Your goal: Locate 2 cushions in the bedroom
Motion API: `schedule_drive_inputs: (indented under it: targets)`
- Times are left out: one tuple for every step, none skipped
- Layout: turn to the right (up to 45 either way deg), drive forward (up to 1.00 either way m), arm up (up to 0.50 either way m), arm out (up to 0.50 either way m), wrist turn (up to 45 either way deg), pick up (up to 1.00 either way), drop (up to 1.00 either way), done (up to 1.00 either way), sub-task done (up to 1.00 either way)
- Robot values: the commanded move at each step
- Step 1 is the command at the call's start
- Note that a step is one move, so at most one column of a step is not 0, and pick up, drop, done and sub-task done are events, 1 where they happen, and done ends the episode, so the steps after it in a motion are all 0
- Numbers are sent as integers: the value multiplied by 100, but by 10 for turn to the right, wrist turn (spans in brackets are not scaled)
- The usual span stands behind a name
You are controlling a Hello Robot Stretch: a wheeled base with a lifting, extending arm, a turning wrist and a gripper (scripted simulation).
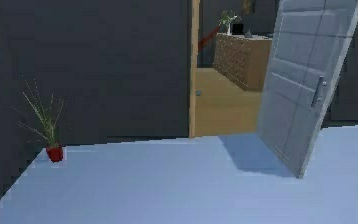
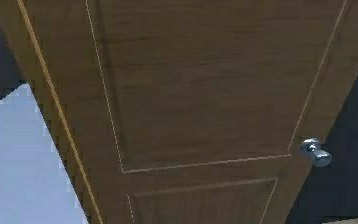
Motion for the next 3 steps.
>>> schedule_drive_inputs:
  targets:
    - [0, 30, 0, 0, 0, 0, 0, 0, 0]
    - [210, 0, 0, 0, 0, 0, 0, 0, 0]
    - [0, 100, 0, 0, 0, 0, 0, 0, 0]
